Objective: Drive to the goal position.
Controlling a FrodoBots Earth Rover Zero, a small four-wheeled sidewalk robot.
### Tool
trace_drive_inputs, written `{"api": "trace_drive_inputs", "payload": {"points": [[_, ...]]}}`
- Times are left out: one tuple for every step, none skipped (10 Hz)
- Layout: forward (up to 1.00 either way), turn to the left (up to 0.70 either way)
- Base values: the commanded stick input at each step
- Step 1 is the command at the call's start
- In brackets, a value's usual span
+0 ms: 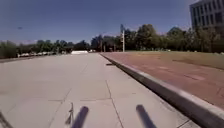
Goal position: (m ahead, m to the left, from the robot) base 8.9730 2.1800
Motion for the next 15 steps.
{"api": "trace_drive_inputs", "payload": {"points": [[0.68,0.00],[0.68,0.00],[0.68,0.00],[0.68,0.00],[0.68,0.00],[0.68,0.00],[0.68,0.00],[0.68,0.00],[0.68,0.00],[0.68,0.00],[0.68,0.00],[0.68,0.00],[0.68,0.00],[0.68,0.00],[0.68,0.00]]}}
